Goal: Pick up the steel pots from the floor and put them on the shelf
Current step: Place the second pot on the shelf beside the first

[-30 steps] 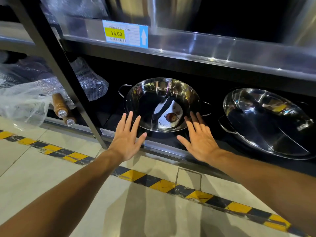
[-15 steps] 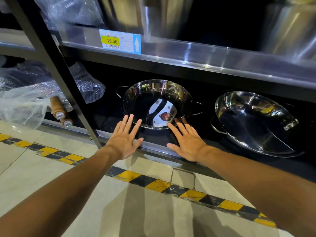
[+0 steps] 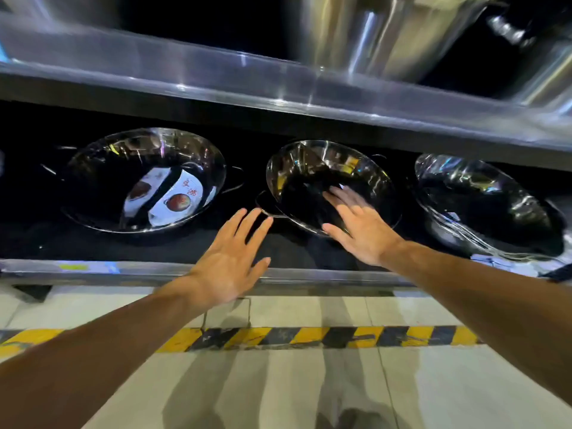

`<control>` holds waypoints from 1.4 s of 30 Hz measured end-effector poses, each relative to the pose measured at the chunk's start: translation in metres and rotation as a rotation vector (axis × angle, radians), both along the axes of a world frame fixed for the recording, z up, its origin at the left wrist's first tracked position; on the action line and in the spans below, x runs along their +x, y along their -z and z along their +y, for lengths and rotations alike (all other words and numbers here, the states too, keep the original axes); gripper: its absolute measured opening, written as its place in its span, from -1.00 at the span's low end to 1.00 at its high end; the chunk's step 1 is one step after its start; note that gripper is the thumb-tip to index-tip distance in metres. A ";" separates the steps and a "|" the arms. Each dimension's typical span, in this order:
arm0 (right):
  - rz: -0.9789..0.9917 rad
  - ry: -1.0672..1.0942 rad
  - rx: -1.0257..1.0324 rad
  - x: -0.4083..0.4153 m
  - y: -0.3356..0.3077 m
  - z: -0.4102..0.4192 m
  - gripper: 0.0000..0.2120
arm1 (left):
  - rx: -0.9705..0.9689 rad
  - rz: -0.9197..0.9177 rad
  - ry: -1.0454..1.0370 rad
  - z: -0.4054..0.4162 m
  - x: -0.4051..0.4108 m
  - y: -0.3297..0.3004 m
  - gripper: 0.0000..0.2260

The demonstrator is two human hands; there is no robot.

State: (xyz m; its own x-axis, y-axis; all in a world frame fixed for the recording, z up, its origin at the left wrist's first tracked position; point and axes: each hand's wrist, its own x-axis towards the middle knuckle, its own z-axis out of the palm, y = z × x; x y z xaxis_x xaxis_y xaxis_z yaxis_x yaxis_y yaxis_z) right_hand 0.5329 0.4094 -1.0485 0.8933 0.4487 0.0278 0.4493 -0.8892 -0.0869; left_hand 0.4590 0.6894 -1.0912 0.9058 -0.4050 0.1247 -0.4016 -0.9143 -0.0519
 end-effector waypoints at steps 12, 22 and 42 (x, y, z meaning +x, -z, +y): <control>0.232 0.229 -0.095 -0.030 0.030 -0.085 -0.24 | -0.071 0.142 0.094 -0.082 0.032 0.030 -0.38; 0.181 0.227 -0.054 -0.040 0.029 -0.077 -0.29 | 0.044 0.059 0.073 -0.044 0.051 0.024 -0.38; 0.302 0.307 0.023 -0.040 0.046 -0.048 -0.28 | 0.200 0.049 -0.381 0.066 0.051 0.045 -0.31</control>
State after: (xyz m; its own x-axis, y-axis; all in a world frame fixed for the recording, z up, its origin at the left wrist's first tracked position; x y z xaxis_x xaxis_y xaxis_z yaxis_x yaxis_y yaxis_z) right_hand 0.4925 0.3617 -1.0940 0.9548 0.1629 -0.2486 0.1154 -0.9740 -0.1951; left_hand 0.5100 0.7552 -1.1362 0.9982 -0.0518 0.0312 -0.0432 -0.9717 -0.2323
